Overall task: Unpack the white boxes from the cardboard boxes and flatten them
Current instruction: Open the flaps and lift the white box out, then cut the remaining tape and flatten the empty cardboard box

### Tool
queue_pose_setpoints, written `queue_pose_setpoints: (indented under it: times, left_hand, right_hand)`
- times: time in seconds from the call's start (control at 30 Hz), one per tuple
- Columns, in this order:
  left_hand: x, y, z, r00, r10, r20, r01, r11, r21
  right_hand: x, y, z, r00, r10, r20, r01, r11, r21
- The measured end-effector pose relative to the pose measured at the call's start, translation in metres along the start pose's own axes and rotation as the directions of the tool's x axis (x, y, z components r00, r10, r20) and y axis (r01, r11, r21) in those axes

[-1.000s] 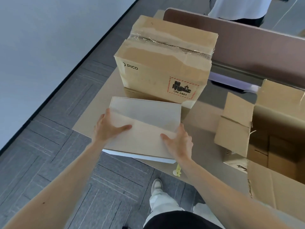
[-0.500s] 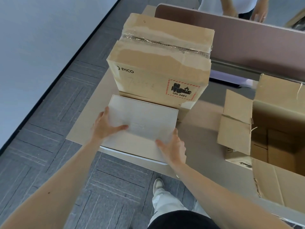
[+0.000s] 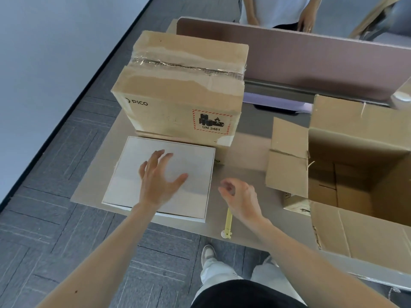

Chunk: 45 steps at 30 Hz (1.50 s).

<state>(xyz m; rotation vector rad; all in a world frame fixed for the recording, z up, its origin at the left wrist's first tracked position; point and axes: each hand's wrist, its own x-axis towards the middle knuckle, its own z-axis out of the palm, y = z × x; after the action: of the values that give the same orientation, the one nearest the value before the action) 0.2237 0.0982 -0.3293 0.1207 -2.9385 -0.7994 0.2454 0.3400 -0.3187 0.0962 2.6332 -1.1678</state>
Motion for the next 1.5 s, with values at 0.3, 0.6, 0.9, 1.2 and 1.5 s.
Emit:
queue_pose_setpoints:
  times: [0.3, 0.6, 0.9, 1.2, 1.5]
  left_hand:
    - [-0.002, 0.139, 0.055, 0.967, 0.249, 0.050, -0.234, 0.950, -0.207]
    - [0.022, 0.249, 0.114, 0.921, 0.212, 0.327, -0.150, 0.967, -0.204]
    - [0.048, 0.285, 0.150, 0.937, -0.023, 0.350, 0.017, 1.000, 0.021]
    - [0.050, 0.295, 0.151, 0.926, -0.186, 0.329, 0.182, 0.982, 0.042]
    - [0.050, 0.304, 0.150, 0.938, -0.223, 0.267, 0.213, 0.975, 0.068]
  right_hand:
    - [-0.008, 0.050, -0.088, 0.991, -0.052, -0.123, 0.058, 0.997, 0.041]
    - [-0.014, 0.141, -0.216, 0.944, 0.031, -0.328, -0.025, 0.999, 0.021]
    - [-0.022, 0.251, -0.327, 0.884, 0.199, -0.423, -0.251, 0.965, -0.071]
    - [-0.016, 0.326, -0.381, 0.834, 0.314, -0.453, -0.426, 0.889, -0.168]
    - [-0.007, 0.350, -0.412, 0.801, 0.482, -0.356, -0.527, 0.849, -0.036]
